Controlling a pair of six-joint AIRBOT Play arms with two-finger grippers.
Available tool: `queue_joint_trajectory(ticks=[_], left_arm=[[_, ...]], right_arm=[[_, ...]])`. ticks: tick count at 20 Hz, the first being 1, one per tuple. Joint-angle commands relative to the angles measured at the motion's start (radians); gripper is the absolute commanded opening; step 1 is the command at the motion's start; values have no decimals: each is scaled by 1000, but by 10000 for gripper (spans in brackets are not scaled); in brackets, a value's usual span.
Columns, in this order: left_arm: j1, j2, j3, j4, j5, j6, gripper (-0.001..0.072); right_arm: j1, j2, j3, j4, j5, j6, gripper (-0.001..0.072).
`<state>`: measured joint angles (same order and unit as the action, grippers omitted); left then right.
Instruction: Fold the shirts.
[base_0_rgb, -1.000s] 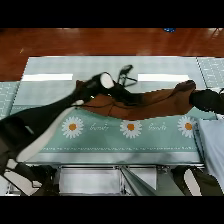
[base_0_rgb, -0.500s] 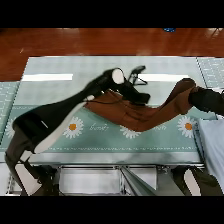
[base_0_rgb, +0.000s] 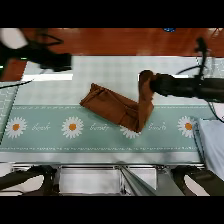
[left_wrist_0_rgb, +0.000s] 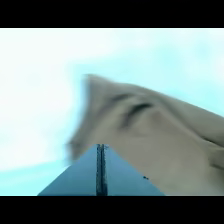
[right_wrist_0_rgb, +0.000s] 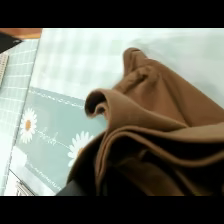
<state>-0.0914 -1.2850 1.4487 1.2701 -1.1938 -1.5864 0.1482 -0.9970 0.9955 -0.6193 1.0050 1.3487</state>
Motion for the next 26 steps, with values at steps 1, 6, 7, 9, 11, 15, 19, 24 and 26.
queue_joint_trajectory(ticks=[1,6,7,9,11,15,19,24,26], left_arm=[[216,322,-248,50,97,-9,19],[253,583,-559,-57,166,-8,19],[246,597,-609,-82,174,-8,19],[230,596,-686,-115,207,-8,19],[214,581,-741,-127,253,-4,19],[229,550,-748,-130,348,-7,19],[293,552,-690,-150,352,-16,19],[301,564,-668,-163,317,-16,19],[293,564,-673,-167,311,-15,19]], right_arm=[[179,-306,167,46,-126,-34,27],[289,-677,480,121,-124,-30,28],[304,-728,525,129,-125,-21,28],[330,-822,594,156,-116,0,30],[350,-873,604,197,-104,5,323],[306,-867,604,189,111,-3,413],[127,-683,604,-18,351,44,408],[52,-219,299,-836,238,419,408],[52,-57,32,-906,54,584,408]])
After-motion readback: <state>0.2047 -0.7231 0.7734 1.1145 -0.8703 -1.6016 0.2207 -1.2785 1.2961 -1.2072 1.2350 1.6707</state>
